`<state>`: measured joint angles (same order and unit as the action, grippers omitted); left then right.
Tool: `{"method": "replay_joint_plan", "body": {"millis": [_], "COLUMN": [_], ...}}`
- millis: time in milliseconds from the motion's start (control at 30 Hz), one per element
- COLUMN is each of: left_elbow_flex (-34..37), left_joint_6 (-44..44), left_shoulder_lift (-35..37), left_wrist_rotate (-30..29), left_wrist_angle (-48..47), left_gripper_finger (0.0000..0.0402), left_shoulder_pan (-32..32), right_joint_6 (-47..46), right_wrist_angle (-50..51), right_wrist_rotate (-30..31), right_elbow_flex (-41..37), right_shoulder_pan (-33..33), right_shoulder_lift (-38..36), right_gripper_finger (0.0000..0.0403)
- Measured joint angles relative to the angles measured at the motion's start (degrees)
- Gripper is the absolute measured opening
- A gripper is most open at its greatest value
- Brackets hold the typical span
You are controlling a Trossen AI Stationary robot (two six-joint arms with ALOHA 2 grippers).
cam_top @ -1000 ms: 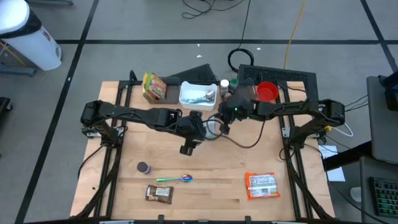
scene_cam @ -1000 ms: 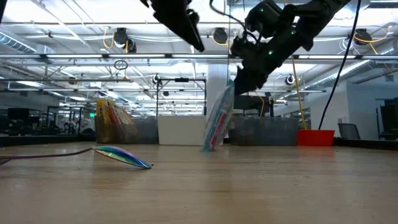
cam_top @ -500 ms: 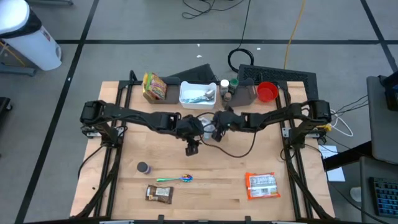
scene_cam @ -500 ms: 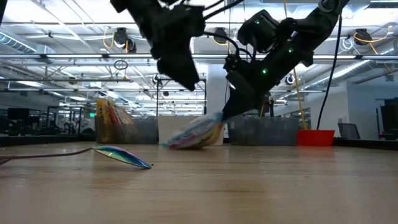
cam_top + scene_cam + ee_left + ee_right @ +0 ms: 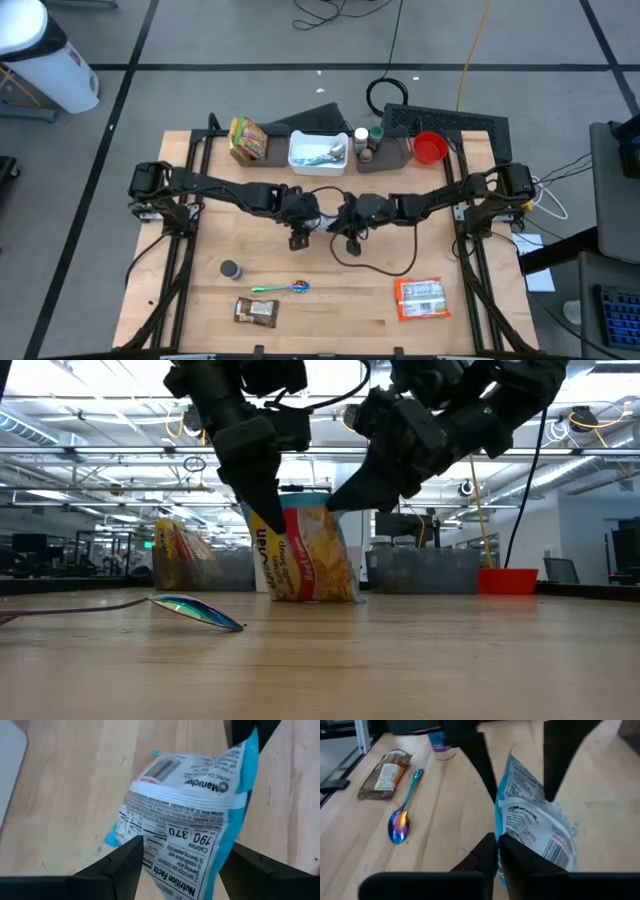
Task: Pick & Place Food Item
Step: Put the blue noodle pack into the left black bin
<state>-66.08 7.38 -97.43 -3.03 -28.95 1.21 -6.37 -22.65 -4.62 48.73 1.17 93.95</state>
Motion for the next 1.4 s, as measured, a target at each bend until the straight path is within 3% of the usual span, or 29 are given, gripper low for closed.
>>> {"method": "replay_joint_plan", "body": {"millis": [233, 333, 700, 1000, 1200, 1400], "left_elbow_flex": [0.0, 0.0, 0.0, 0.0, -0.1, -3.6], "left_joint_6": [-3.1, -4.8, -7.1, -7.2, -4.4, -2.4], "left_shoulder_lift": [0.4, 0.4, 0.4, 1.8, 4.5, 4.8], "left_wrist_rotate": [-0.5, -4.4, -6.0, -6.7, -14.8, -23.2], "left_wrist_angle": [-0.5, 0.6, 4.2, 2.9, 0.4, 0.8], "left_gripper_finger": [0.0243, 0.0243, 0.0243, 0.0243, 0.0243, 0.0243], "left_shoulder_pan": [2.3, 3.4, 4.4, 4.6, 8.0, 14.5], "right_joint_6": [-0.7, -0.8, 0.2, 9.7, 14.1, 17.4], "right_wrist_angle": [-1.6, -2.1, -3.3, 4.6, 10.9, 12.5], "right_wrist_rotate": [0.3, 0.3, 0.3, 0.3, 0.9, 6.1], "right_elbow_flex": [0.0, 0.0, 0.0, 0.0, 0.0, 0.1], "right_shoulder_pan": [-1.6, -2.3, -2.7, -2.3, -1.8, -0.9], "right_shoulder_lift": [0.0, 0.0, 0.0, 0.0, 0.0, -2.8], "right_gripper_finger": [0.0049, 0.0053, 0.0007, 0.0069, 0.0123, 0.0165]}}
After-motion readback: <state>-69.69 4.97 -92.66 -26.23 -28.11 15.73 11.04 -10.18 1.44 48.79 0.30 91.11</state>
